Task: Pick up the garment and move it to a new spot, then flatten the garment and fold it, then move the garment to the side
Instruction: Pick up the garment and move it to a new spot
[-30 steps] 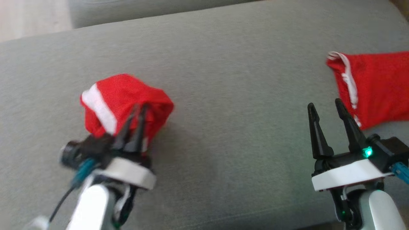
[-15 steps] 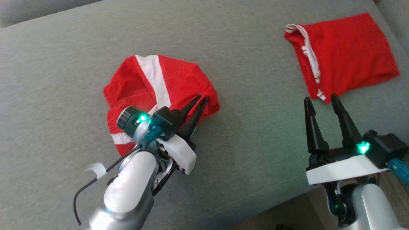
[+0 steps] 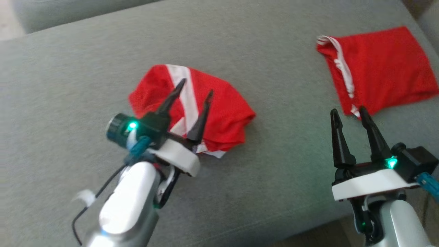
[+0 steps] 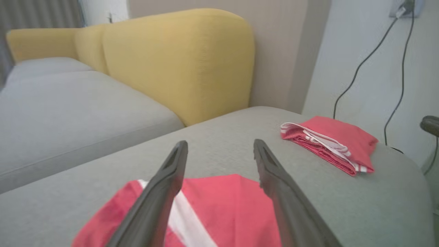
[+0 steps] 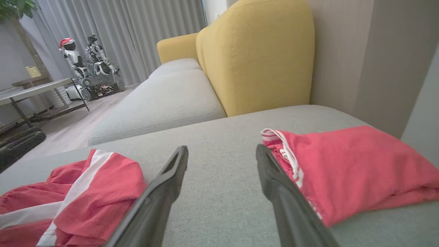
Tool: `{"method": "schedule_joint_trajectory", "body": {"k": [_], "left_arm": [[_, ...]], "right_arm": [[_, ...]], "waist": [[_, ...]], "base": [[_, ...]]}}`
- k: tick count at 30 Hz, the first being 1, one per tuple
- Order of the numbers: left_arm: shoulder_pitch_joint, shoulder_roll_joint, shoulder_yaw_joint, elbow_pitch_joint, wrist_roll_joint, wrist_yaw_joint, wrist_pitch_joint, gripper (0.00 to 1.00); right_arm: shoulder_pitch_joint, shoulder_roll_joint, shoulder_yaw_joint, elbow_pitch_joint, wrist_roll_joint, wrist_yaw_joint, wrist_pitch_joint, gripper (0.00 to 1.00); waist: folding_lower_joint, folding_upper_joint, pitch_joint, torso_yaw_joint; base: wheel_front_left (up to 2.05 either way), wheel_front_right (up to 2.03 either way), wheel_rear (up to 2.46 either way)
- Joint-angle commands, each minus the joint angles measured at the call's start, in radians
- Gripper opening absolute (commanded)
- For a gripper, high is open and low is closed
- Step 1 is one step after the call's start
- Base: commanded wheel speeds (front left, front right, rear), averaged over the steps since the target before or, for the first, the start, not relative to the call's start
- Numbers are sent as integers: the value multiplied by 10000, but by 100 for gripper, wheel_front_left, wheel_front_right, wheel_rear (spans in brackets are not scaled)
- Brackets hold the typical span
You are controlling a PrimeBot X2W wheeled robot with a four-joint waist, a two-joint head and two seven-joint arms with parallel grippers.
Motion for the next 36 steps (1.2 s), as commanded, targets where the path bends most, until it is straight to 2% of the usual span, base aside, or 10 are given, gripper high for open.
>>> {"method": "schedule_joint_trajectory", "body": {"k": [1,4,9,12,15,19,25,36], "left_arm": [[-8,159,465,-445,-4,115,-116,100],[580,401,1200,-1051,-57,528,-118,100],[1249,707,2310,-1632,-251,942,-118,100],[1645,911,2888,-1919,-369,1026,-119,100],[2052,1154,3246,-2054,-494,906,-119,100],[2649,1378,3572,-2110,-787,727,-119,100],[3512,1424,3668,-2298,-1183,643,13,100],[4332,1527,3584,-2571,-1306,730,279,100]], "right_arm": [[-6,-29,196,-407,-98,-9,41,100],[96,-110,107,-558,-327,-9,264,100],[242,-228,-69,-789,-427,-9,533,100],[331,-317,-233,-919,-492,-9,691,100],[433,-368,-360,-1004,-516,-9,814,100],[563,-374,-364,-1025,-537,-9,931,100],[830,-369,-356,-963,-550,-9,1020,100],[1329,-434,-294,-1010,-569,-9,1229,100]], "waist": [[0,0,-307,473],[0,0,-654,1142],[0,0,-903,1931],[0,0,-1014,2284],[0,0,-1135,2548],[0,0,-1339,2663],[0,0,-1670,2672],[0,0,-2183,2568]], "base": [[0,0,0],[0,0,0],[0,0,0],[0,0,0],[0,0,0],[0,0,0],[0,0,0],[0,0,0]]}}
